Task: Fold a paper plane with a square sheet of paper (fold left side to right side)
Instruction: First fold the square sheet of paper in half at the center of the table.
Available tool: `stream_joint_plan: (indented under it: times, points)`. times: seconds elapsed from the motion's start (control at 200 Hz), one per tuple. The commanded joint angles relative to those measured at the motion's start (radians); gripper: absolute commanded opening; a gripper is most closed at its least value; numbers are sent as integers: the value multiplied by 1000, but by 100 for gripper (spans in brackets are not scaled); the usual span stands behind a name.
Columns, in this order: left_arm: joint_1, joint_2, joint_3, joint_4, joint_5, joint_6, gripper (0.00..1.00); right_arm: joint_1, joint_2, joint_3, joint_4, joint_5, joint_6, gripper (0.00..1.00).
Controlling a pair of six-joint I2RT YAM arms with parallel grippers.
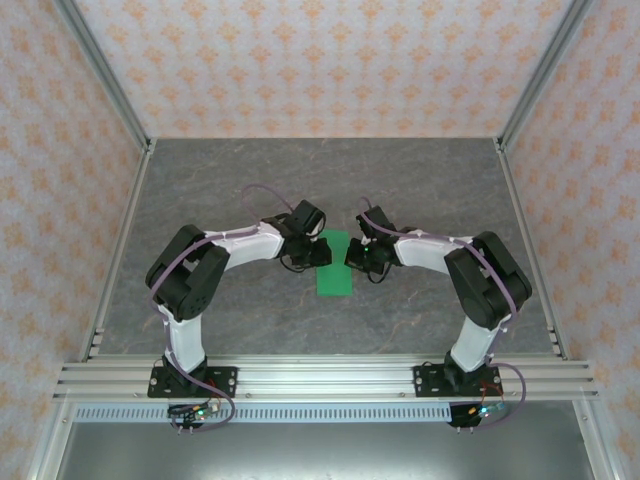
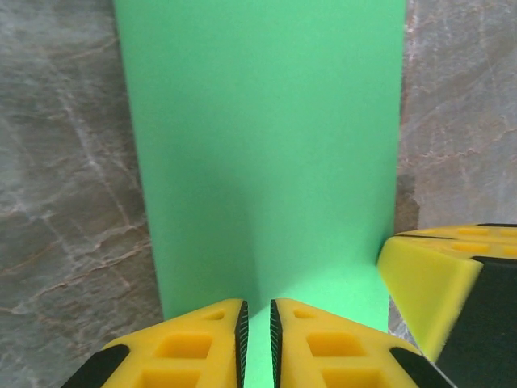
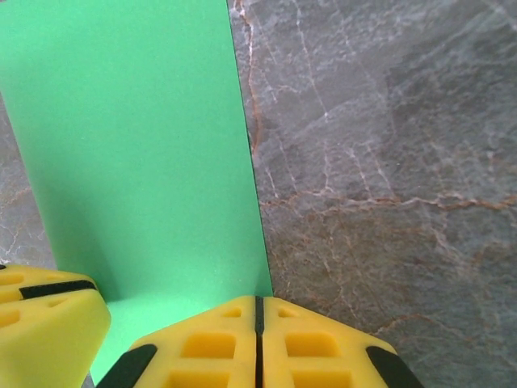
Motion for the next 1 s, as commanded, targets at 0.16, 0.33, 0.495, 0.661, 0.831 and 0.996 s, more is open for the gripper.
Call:
stream_joint_plan:
  times: [0.16,0.33,0.495,0.661,0.831,0.996]
  points:
    - [34,13,-46,-9,-27,34,18,11,73,-11,-110,67,-33,8]
    - [63,5,-82,8,-11,36,18,10,77,-7,-117,64,-37,8]
    - [98,-41,-109,9,1,45,18,12,80,-3,-121,63,-40,8]
    - [105,-81,-112,45,55,45,18,12,75,-3,-108,49,-40,8]
    - [92,-88,-106,151,136,12,18,15,75,1,-108,46,-39,8]
    - [71,-31,-59,190,158,-11,18,19,75,4,-115,49,-40,8]
